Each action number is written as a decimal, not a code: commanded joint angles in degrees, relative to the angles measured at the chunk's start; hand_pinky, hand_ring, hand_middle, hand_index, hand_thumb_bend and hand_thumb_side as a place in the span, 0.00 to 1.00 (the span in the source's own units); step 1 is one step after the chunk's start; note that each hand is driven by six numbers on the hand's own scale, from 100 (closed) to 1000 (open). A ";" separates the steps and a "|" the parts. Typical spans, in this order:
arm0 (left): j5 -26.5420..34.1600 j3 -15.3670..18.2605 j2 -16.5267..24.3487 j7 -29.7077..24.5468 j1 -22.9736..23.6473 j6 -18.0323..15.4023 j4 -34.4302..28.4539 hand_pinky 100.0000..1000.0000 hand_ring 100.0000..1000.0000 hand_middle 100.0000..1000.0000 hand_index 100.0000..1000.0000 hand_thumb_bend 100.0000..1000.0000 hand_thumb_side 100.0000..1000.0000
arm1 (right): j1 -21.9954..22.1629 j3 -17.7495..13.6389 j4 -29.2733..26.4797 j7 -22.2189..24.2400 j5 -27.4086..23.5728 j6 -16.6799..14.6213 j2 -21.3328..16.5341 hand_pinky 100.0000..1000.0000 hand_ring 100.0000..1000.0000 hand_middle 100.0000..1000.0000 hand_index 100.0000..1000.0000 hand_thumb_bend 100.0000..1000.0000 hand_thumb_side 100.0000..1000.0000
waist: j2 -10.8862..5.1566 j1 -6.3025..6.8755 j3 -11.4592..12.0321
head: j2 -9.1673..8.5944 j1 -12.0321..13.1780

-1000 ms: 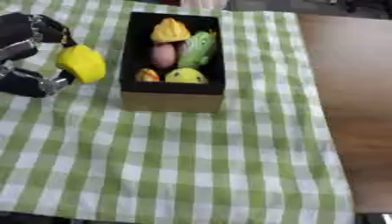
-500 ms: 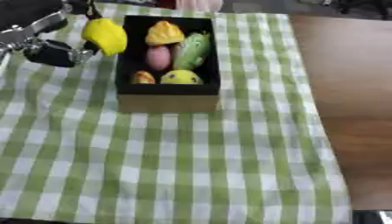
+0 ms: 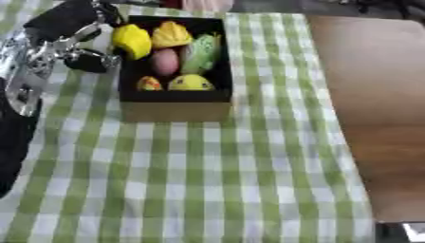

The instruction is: Pick up objects on the table and place them in the box.

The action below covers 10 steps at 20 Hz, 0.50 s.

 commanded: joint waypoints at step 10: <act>-6.06 0.37 -1.28 2.99 0.20 -0.68 1.68 0.81 0.72 0.59 0.76 0.07 0.05 | -0.89 -0.34 0.39 1.10 0.60 1.33 -1.15 1.00 1.00 0.56 0.99 0.00 0.88 | 0.35 0.15 0.04 | 0.24 -0.64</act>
